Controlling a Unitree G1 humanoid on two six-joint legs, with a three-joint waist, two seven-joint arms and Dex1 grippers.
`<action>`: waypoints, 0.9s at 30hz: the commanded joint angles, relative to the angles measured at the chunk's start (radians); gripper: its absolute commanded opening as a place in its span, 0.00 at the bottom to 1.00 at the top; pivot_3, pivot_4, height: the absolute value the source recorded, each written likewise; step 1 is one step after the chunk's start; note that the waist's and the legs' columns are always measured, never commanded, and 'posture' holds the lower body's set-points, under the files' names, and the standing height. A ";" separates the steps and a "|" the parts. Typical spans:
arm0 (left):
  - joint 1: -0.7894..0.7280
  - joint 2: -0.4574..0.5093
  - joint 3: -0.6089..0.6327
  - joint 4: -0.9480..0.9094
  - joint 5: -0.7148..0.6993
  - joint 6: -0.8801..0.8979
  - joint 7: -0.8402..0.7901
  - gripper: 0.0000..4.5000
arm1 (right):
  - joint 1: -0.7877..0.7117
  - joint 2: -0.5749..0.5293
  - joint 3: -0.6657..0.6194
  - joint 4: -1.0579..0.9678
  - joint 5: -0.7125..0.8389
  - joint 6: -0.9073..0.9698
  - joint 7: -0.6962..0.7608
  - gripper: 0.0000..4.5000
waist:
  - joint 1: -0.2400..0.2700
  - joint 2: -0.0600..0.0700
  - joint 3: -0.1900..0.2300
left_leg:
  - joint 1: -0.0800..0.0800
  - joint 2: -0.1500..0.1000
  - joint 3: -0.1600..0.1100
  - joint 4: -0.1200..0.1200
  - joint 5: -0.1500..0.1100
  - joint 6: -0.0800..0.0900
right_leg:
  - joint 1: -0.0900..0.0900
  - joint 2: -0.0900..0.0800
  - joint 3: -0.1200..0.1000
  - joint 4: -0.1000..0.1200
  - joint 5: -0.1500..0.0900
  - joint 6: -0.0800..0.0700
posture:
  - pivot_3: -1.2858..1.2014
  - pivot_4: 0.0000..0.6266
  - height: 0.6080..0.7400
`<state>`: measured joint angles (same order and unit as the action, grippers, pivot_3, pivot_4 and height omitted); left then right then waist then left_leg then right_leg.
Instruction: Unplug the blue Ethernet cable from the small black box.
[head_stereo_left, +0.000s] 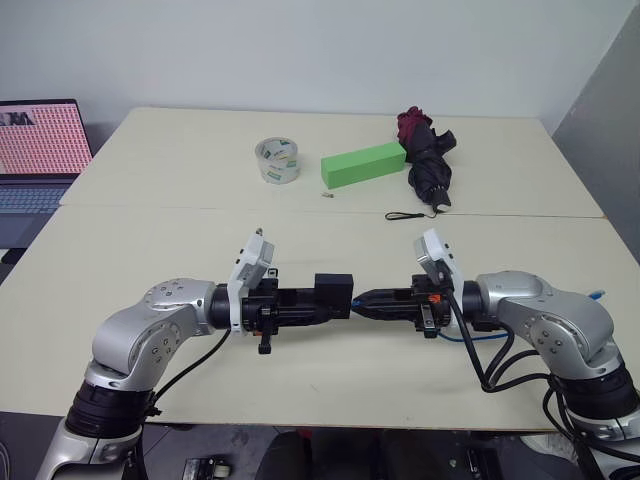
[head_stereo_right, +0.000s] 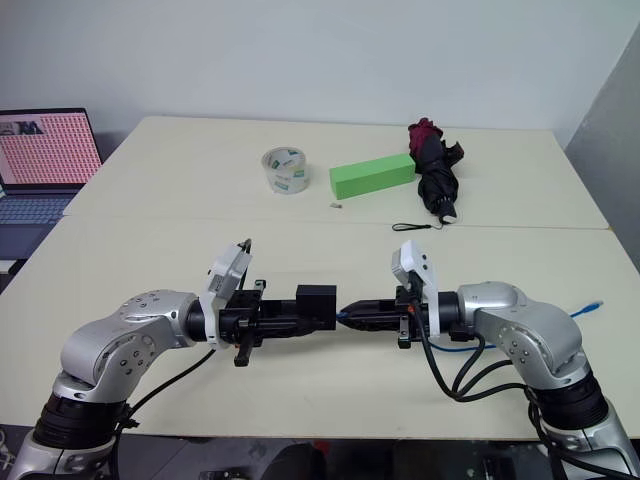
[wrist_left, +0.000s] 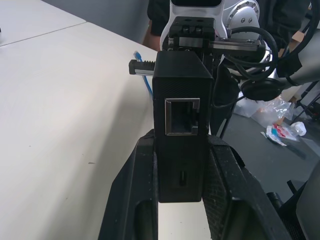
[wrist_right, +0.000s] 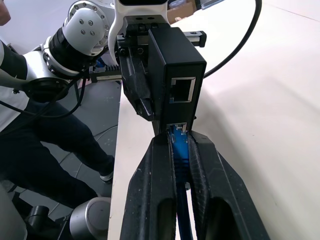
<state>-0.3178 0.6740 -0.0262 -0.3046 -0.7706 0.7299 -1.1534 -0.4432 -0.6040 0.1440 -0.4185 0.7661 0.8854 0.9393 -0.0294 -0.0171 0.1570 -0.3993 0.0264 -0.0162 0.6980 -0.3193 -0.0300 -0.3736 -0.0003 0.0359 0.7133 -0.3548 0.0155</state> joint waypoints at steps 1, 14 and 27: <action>0.014 0.031 0.013 -0.012 0.013 -0.028 -0.025 0.17 | -0.017 -0.039 -0.006 -0.007 -0.015 -0.021 0.034 0.02 | 0.000 0.000 0.000 | 0.000 0.000 0.000 0.000 0.000 0.000 | 0.000 0.000 0.000 0.000 0.000 0.000 | 0.52 0.24 1.00; 0.048 0.094 0.061 0.035 0.062 -0.075 -0.023 0.17 | -0.047 -0.007 0.003 0.141 -0.185 -0.169 -0.062 0.01 | 0.000 -0.001 0.000 | 0.000 0.000 0.000 0.000 0.000 0.000 | 0.000 0.000 0.000 -0.001 0.000 0.000 | 0.52 0.24 1.00; 0.084 0.006 0.052 0.030 0.163 -0.159 0.123 0.17 | -0.303 0.292 0.029 0.879 -0.648 -0.657 -0.440 0.47 | -0.004 0.001 0.001 | -0.002 0.000 0.004 -0.001 0.002 -0.003 | -0.005 -0.001 0.002 0.001 0.000 0.000 | 0.52 0.24 1.00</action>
<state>-0.2402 0.6951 0.0154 -0.2431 -0.6212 0.6015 -1.0593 -0.7261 -0.3107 0.2051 0.4723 0.1263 0.2679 0.4945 -0.0338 -0.0163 0.1578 -0.4017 0.0269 -0.0124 0.6969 -0.3174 -0.0334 -0.3790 -0.0008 0.0378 0.7144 -0.3548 0.0154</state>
